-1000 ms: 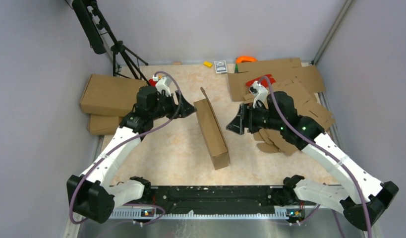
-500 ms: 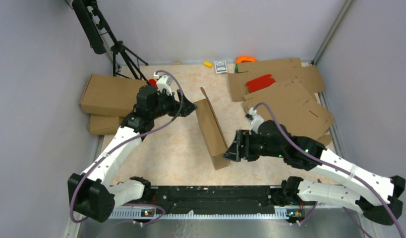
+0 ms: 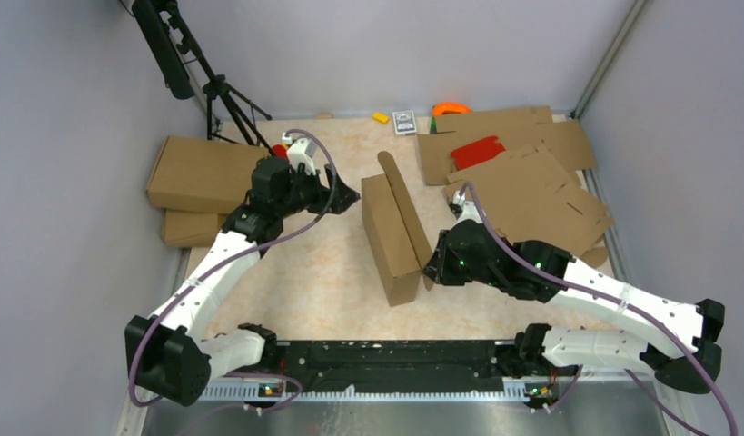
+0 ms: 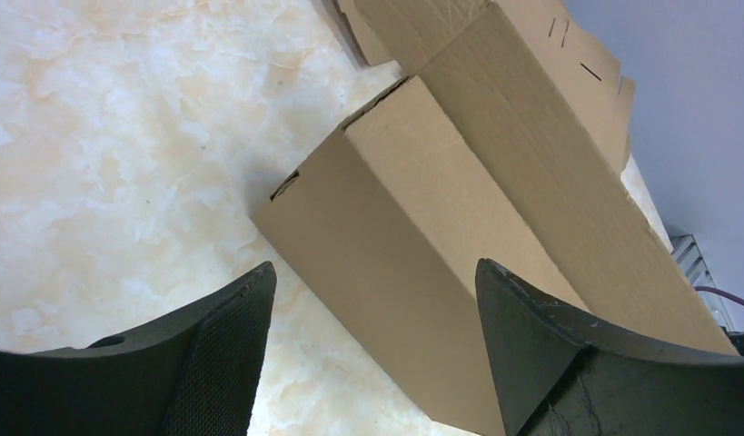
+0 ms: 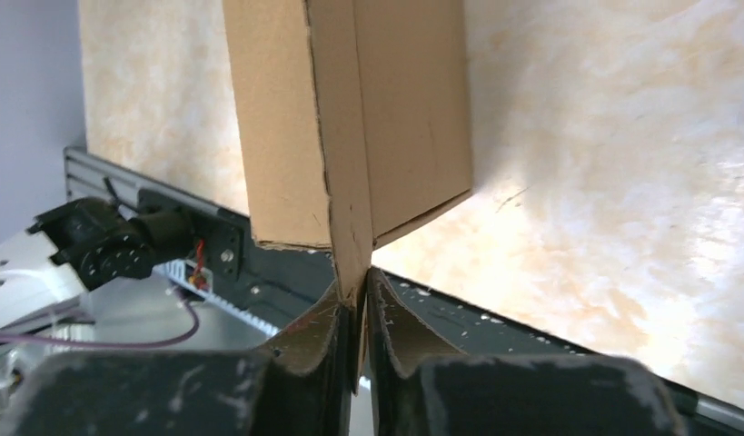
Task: Fold the paper box
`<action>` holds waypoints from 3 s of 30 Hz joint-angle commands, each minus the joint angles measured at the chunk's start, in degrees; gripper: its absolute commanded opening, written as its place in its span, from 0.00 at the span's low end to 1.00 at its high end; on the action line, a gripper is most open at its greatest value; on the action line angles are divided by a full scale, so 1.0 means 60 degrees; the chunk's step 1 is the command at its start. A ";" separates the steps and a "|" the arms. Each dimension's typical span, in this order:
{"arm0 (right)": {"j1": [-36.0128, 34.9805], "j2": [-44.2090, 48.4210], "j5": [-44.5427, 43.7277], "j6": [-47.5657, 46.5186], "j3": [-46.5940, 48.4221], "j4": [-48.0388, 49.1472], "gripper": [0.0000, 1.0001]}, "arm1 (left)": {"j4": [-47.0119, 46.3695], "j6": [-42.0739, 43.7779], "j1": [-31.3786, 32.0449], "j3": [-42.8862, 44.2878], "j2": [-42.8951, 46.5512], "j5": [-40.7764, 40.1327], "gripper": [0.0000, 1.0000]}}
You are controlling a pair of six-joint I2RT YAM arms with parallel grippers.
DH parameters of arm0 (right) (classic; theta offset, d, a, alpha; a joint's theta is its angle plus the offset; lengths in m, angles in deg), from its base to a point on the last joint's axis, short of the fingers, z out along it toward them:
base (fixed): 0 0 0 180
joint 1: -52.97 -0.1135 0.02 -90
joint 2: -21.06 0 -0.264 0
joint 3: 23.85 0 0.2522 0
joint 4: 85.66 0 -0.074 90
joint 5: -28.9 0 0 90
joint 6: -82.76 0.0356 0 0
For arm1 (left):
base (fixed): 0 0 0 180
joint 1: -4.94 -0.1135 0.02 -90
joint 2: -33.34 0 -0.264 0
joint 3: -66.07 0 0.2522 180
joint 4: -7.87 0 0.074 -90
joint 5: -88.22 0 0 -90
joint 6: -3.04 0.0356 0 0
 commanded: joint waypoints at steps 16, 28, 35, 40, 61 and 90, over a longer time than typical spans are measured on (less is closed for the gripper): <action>0.0956 -0.1345 0.0192 -0.2542 0.1701 0.0011 0.39 | -0.2409 -0.2622 0.2008 -0.3171 0.1647 0.1061 0.76; 0.2472 -0.2249 0.1395 -0.4120 0.2162 0.0706 0.55 | -0.5026 -0.3613 0.3304 -0.4246 0.1160 0.0952 0.67; 0.3083 -0.3146 0.2052 -0.5001 0.3015 0.0915 0.69 | -0.6244 -0.3667 0.4649 -0.4365 0.0319 0.0326 0.56; 0.3277 -0.3594 0.3138 -0.5098 0.3191 0.1149 0.70 | -0.7224 -0.3812 0.4974 -0.4539 -0.0127 -0.0056 0.53; 0.5581 -0.2749 0.3081 -0.4909 0.2466 0.1914 0.71 | -1.0927 -0.3748 0.5896 -0.2597 -0.4182 -0.1271 0.58; 0.5713 -0.0450 0.2118 -0.6060 0.3146 -0.2710 0.56 | -0.0455 0.1988 -0.0892 0.1416 -0.0926 0.0382 0.81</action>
